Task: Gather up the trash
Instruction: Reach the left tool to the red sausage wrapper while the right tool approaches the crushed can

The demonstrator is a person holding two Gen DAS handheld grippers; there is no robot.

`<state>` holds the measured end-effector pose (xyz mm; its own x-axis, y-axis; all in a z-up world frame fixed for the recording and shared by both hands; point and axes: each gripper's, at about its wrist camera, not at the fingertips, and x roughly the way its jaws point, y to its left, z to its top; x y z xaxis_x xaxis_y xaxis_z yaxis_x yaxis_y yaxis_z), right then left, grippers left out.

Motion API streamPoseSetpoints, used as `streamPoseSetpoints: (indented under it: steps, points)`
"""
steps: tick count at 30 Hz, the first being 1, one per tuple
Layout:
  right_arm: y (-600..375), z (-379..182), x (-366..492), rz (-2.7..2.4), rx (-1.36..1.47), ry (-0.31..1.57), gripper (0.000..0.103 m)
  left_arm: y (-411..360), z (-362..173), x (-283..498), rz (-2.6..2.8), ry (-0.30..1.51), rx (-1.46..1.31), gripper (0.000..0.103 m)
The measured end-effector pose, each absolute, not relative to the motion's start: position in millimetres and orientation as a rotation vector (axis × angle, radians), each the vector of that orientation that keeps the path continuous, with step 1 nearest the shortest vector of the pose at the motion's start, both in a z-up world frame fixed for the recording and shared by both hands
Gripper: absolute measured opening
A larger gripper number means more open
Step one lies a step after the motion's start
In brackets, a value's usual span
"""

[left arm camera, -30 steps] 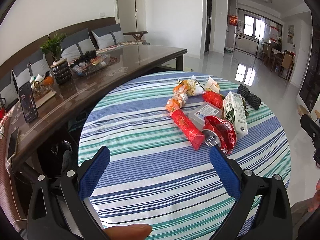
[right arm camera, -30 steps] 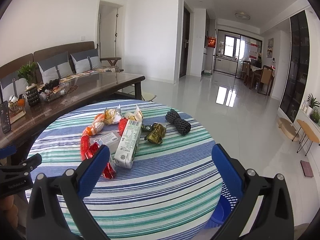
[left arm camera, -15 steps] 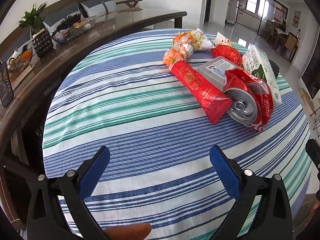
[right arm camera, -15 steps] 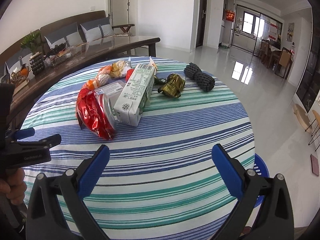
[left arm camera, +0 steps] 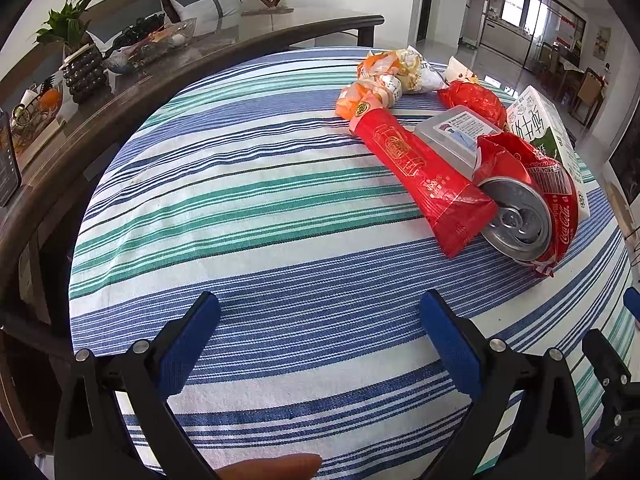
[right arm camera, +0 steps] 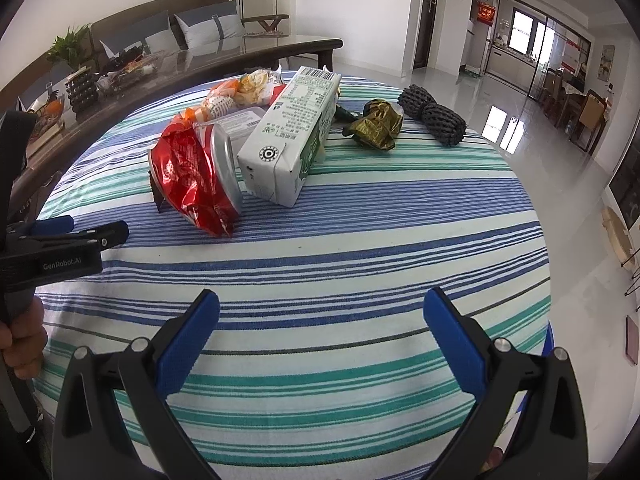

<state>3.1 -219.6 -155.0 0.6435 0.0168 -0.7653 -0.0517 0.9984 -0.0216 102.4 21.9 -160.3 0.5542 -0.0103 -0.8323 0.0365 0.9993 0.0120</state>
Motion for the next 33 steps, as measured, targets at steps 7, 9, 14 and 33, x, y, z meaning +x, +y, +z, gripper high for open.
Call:
streamPoseSetpoints:
  steps: [7, 9, 14, 33]
  points:
    - [-219, -163, 5, 0.038, -0.048, 0.894, 0.098, 21, -161, 104, -0.027, 0.985, 0.025, 0.099]
    - [-219, -163, 4, 0.040, -0.047, 0.897, 0.098, 22, -160, 107, -0.051, 1.010, 0.036, 0.099]
    - [-220, -163, 3, 0.039, -0.049, 0.893, 0.098, 41, -141, 116, -0.133, 0.959, -0.115, 0.099]
    - [-230, -152, -3, 0.015, -0.013, 0.856, 0.098, 17, -149, 191, -0.408, 1.060, -0.300, 0.036]
